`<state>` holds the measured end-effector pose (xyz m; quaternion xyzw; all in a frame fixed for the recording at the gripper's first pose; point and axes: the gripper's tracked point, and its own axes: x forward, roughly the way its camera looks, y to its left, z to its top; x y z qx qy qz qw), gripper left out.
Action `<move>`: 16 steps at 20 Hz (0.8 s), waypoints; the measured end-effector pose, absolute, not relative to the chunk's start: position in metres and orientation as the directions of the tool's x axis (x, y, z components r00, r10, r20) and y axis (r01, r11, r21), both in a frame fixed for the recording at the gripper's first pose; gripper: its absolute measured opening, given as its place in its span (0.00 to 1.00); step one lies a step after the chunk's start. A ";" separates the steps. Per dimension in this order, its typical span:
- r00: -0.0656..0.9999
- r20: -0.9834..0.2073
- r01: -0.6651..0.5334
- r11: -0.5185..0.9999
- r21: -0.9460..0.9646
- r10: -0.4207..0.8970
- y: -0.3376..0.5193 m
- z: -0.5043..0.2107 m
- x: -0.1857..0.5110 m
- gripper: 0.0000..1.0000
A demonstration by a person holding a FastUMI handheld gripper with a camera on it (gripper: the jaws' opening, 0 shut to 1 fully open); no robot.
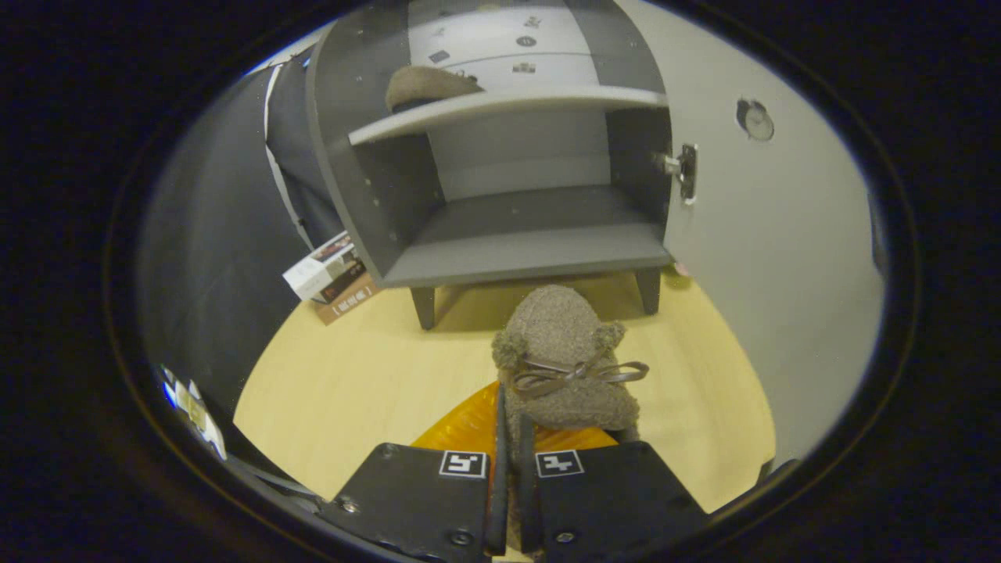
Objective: Open the shoe cabinet door, grab the shoes and put them into the shoe cabinet, then close the shoe cabinet door.
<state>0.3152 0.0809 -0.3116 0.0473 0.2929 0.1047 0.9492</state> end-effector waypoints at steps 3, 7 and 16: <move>0.851 -0.469 -0.201 0.971 0.127 0.237 0.082 -0.250 0.313 0.10; 0.902 -0.355 -0.234 0.969 0.074 0.245 0.082 -0.169 0.323 0.10; 0.946 -0.183 -0.267 0.963 0.022 0.266 0.094 -0.048 0.381 0.10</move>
